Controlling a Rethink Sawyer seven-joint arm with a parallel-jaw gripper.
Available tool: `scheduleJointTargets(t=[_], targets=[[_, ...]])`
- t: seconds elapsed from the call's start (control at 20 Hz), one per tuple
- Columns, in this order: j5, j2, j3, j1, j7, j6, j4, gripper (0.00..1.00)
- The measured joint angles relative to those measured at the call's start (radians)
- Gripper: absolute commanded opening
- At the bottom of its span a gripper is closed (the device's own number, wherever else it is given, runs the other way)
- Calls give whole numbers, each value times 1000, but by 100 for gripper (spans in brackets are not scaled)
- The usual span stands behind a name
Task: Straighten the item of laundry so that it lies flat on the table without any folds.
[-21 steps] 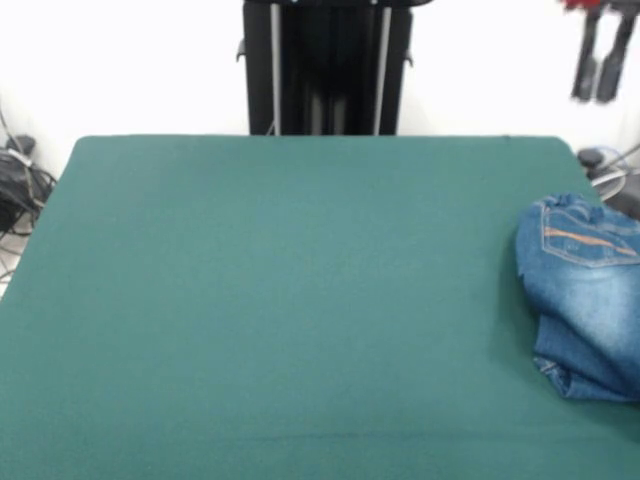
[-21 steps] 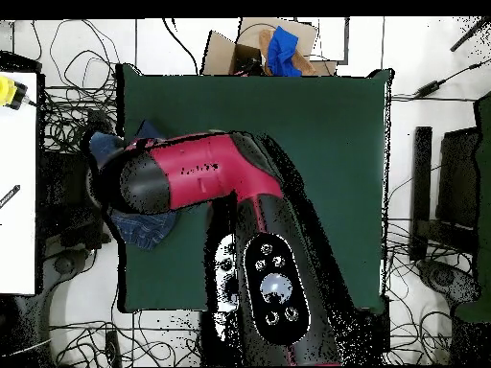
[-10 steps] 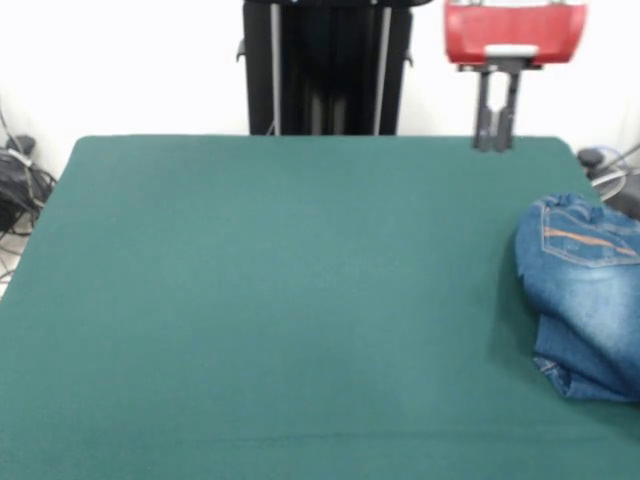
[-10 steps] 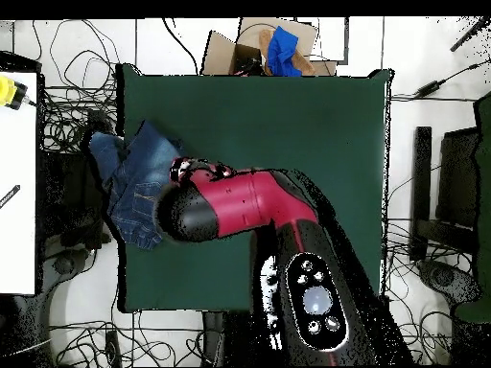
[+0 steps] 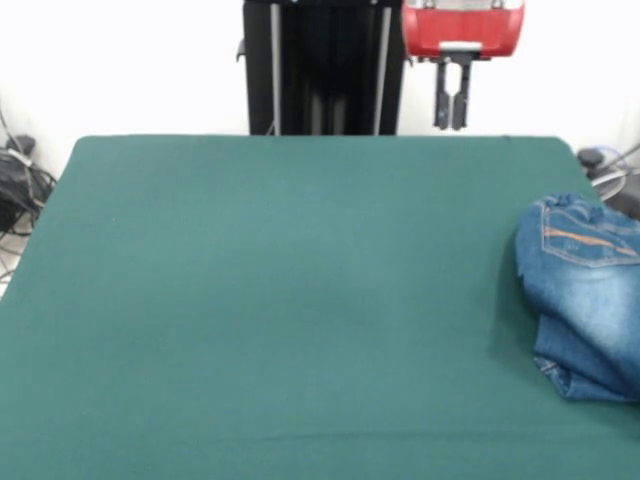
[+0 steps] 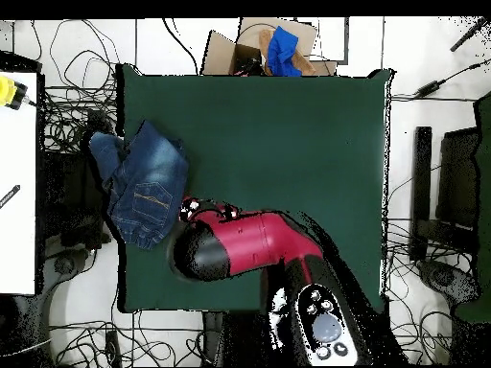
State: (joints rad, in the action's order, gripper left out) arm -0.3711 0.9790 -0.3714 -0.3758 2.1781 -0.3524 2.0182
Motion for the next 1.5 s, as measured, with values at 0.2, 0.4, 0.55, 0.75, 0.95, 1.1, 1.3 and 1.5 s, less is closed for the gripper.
scheduleJointTargets(t=[0.2, 0.4, 0.55, 0.75, 0.95, 1.1, 1.3, 1.5], targets=[[0, 12, 27, 94, 0, 88, 59, 0], [8, 16, 58, 240, 0, 182, 96, 100], [26, 10, 77, 295, 0, 215, 101, 100], [85, -5, 114, 389, 0, 251, 95, 100], [187, -32, 146, 479, 0, 251, 55, 0], [222, -47, 122, 472, 0, 254, 37, 0], [232, -67, 82, 411, 0, 270, 28, 0], [231, -92, 11, 285, 0, 278, 30, 0]])
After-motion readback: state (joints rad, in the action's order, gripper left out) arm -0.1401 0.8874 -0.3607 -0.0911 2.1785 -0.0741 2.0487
